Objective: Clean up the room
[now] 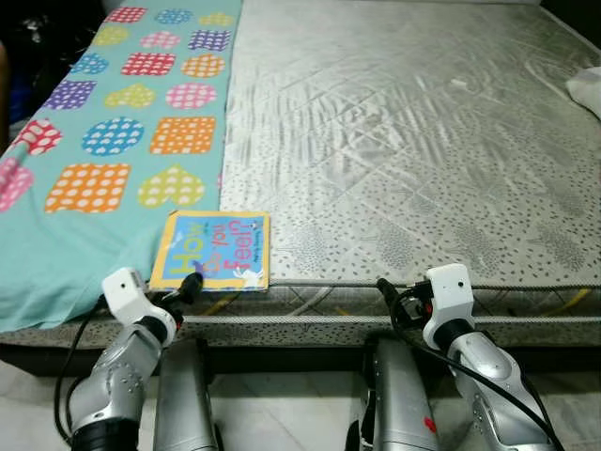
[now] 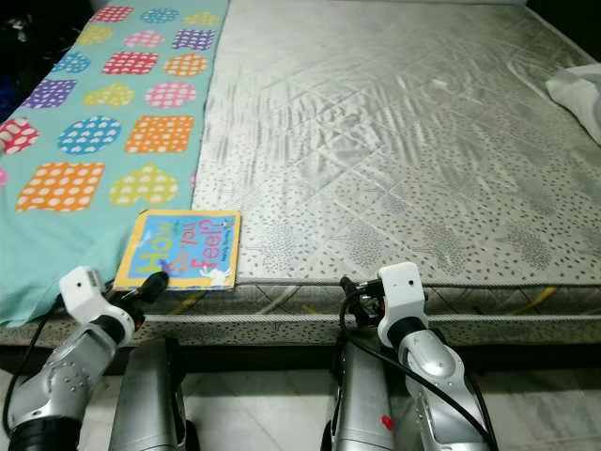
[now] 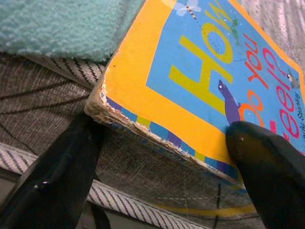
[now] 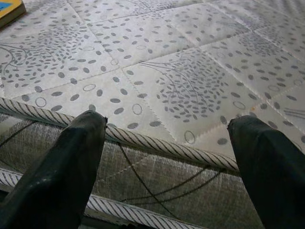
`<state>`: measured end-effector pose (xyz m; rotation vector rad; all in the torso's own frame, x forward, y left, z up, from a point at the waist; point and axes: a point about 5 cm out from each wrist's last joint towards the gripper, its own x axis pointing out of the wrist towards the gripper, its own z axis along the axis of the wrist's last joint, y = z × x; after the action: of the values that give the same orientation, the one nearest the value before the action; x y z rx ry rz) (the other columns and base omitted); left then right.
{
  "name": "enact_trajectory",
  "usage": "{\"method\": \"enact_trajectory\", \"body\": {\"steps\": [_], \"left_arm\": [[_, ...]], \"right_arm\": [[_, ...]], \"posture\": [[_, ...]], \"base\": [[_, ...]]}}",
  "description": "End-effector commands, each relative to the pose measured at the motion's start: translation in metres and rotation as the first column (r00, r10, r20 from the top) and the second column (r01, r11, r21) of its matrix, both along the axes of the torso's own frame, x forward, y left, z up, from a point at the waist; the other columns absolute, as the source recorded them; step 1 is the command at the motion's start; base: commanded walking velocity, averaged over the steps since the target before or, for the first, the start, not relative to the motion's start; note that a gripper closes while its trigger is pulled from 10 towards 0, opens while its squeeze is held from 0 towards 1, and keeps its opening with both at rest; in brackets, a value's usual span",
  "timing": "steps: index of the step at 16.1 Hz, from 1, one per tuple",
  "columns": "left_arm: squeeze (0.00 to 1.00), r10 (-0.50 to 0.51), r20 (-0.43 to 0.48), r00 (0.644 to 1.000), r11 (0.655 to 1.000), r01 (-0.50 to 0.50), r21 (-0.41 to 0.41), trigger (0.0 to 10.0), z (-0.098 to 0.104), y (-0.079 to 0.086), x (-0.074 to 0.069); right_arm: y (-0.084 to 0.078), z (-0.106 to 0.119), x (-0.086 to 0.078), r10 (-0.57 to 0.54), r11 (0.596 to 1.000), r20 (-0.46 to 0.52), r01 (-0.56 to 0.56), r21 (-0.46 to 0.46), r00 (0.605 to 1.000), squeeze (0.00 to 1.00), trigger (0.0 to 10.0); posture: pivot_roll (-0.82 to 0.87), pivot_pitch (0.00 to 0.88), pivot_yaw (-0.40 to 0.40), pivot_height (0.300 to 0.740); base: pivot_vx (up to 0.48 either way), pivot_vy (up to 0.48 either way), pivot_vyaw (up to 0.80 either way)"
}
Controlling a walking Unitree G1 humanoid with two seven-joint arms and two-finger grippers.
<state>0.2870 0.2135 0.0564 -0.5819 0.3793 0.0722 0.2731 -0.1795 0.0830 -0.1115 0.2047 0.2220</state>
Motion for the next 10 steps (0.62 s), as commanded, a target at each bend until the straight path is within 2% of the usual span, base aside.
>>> {"method": "enact_trajectory", "body": {"steps": [1,3,6,8,9,10], "left_arm": [[0.00,0.000,0.037,0.999,0.998,-0.003,0.068,10.0,0.006,0.002,0.007],[0.00,0.046,0.061,0.997,0.993,-0.052,0.108,10.0,0.007,0.001,0.007],[0.00,0.199,0.164,0.966,0.964,-0.223,0.144,10.0,0.017,0.019,0.007],[0.00,0.193,0.222,0.956,0.960,-0.231,0.161,10.0,0.026,0.023,0.012],[0.00,0.171,0.262,0.950,0.961,-0.220,0.168,6.6,0.034,0.022,0.018],[0.00,0.178,0.278,0.944,0.965,-0.222,0.136,0.0,0.036,0.021,0.021]], "right_arm": [[-0.002,0.001,0.001,-0.009,1.000,0.009,0.009,-0.003,1.000,0.00,10.0],[-0.002,0.001,0.002,-0.011,1.000,0.011,0.011,-0.002,1.000,0.00,10.0],[-0.001,0.001,0.002,-0.013,1.000,0.018,0.013,-0.001,1.000,0.00,10.0],[-0.001,0.001,0.003,-0.013,1.000,0.019,0.013,0.000,1.000,0.00,10.0],[0.000,0.001,0.003,-0.012,1.000,0.020,0.012,0.000,1.000,0.00,10.0],[0.000,0.001,0.003,-0.011,1.000,0.022,0.011,0.000,1.000,0.00,10.0]], "posture": [[-0.15,0.105,-0.027,0.476],[-0.14,0.101,-0.027,0.476],[-0.14,0.101,-0.026,0.476],[-0.14,0.099,-0.027,0.476],[-0.14,0.096,-0.026,0.476],[-0.13,0.095,-0.024,0.476]], "base": [[0.000,0.000,0.00],[0.000,0.000,0.00],[0.000,0.000,0.00],[0.000,0.000,0.00],[0.000,0.000,0.00],[0.000,0.000,0.00]]}}
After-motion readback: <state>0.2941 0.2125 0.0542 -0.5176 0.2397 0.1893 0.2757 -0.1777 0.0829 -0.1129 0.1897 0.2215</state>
